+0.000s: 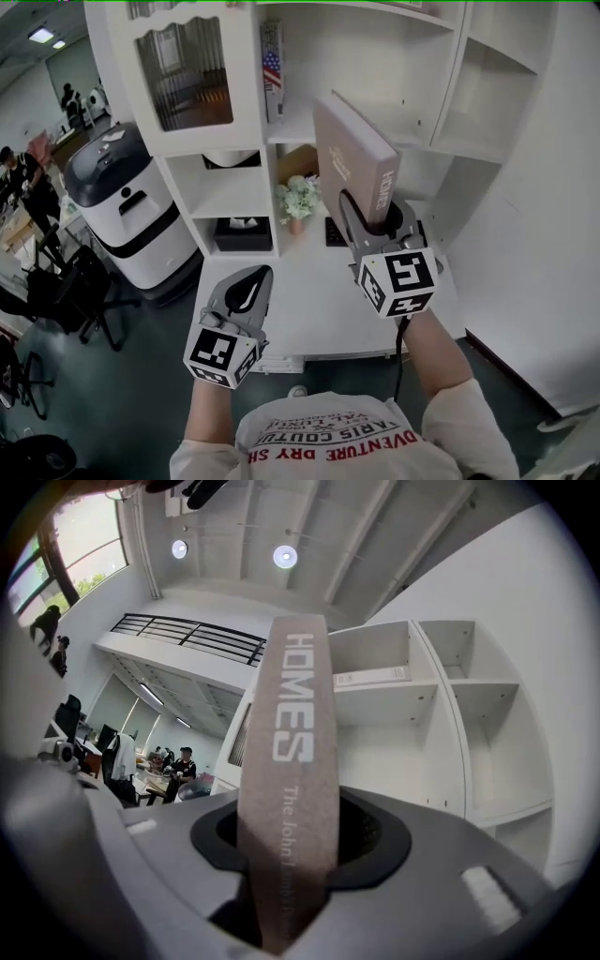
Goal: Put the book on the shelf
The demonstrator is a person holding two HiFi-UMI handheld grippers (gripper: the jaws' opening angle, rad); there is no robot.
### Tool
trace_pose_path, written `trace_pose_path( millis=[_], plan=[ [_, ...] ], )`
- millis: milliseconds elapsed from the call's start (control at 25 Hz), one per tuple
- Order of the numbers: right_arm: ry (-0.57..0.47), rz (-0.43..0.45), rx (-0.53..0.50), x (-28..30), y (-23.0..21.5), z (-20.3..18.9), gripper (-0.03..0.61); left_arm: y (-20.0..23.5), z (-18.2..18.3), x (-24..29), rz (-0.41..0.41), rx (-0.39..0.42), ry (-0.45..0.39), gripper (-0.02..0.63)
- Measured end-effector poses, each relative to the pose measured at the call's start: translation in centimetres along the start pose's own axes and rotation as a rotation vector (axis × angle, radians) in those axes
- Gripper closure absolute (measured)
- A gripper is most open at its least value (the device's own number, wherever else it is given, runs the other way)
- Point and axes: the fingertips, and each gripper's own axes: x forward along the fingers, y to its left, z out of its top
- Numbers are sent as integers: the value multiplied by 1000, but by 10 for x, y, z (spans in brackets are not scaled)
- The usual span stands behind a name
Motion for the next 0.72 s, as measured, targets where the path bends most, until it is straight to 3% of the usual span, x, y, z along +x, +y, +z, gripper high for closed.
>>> trace_pose_path(
  millis=[440,720],
  plan=[
    [-62,-87,-127,106,-16,77,403,52,1,36,-52,-3,-15,609],
    [-8,-127,-143,164,-29,73,403,75,-9,46,-67,-16,-13,609]
  ],
)
